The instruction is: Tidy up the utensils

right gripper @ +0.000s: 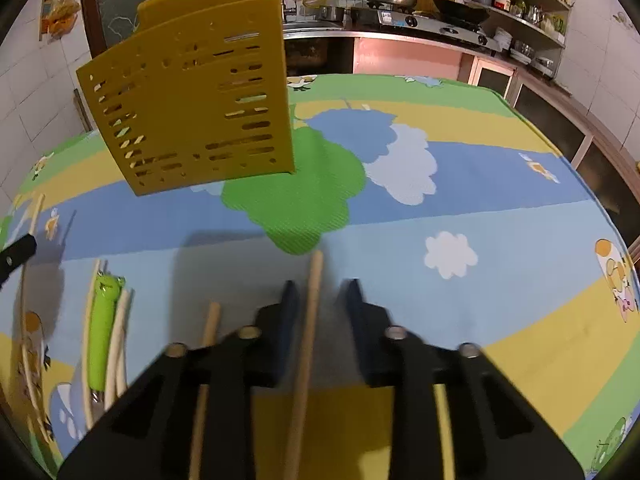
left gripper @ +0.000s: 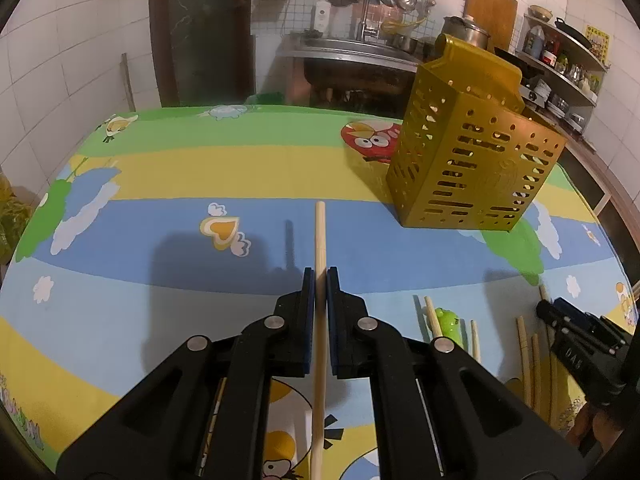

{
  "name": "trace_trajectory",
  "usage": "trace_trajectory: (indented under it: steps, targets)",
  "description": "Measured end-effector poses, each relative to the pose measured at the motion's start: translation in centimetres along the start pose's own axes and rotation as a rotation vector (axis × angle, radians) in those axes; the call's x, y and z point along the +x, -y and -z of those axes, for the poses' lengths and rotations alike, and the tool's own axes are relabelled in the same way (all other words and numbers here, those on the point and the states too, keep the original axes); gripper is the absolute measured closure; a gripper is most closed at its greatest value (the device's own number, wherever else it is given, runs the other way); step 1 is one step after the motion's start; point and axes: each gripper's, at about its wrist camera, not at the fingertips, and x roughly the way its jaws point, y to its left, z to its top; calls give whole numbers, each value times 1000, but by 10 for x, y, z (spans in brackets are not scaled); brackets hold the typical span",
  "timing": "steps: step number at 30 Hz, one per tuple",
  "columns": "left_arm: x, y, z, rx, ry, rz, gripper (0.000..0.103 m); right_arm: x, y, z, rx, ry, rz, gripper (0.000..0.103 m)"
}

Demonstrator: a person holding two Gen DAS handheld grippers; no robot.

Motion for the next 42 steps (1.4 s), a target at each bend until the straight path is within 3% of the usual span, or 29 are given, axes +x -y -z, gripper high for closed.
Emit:
trace_trajectory:
  steps: [2, 8, 12, 20, 25, 37, 42]
  targets:
    - [2, 0, 0, -3, -5, -1, 98, 2, -2, -2, 12, -6, -6, 96]
    - [-4, 1, -2, -9, 11, 8, 98, -7, 7, -3, 62, 21, -63, 97]
    - [-24, 3, -6, -23, 55, 20, 98, -35, 14, -10, 80, 115, -114, 97]
    - [-91, 12, -12, -27, 224, 51, 98, -92, 22, -19, 68, 356, -179, 97]
    - [-112, 14, -9, -48, 276, 69, 98, -117, 26, -17, 50, 475, -211, 97]
    - [-123, 15, 13, -53, 345, 59, 98, -132, 30, -4, -11, 582, -199, 97]
    - [-140, 25, -12, -46, 397, 103, 98, -156, 34, -26, -3, 670, -238, 97]
